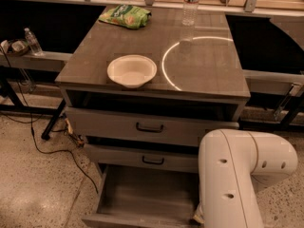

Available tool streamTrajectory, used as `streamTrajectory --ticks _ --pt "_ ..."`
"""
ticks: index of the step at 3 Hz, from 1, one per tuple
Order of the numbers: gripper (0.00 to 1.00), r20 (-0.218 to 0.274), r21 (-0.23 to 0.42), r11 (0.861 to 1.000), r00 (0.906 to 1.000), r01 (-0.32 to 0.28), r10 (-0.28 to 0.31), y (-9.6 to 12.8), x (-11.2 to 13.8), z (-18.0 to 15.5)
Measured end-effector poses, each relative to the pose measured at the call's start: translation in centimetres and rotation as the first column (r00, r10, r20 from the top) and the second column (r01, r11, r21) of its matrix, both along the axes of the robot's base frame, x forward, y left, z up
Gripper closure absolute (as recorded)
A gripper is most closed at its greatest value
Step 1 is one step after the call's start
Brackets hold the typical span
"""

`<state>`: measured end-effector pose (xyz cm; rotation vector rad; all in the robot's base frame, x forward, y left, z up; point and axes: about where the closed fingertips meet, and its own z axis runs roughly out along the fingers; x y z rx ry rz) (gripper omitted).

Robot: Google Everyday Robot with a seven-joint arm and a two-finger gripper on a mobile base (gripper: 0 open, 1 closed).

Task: Open bottom drawer

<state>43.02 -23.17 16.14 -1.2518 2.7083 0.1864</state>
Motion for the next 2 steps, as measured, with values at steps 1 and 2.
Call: streamTrajectory --ticks 1,2 --pt "1.00 0.000 0.000 1.000 1.0000 0.000 0.000 0.05 0.02 0.00" --pt "1.00 0.000 0.000 1.000 1.0000 0.000 0.000 0.06 0.03 0.00"
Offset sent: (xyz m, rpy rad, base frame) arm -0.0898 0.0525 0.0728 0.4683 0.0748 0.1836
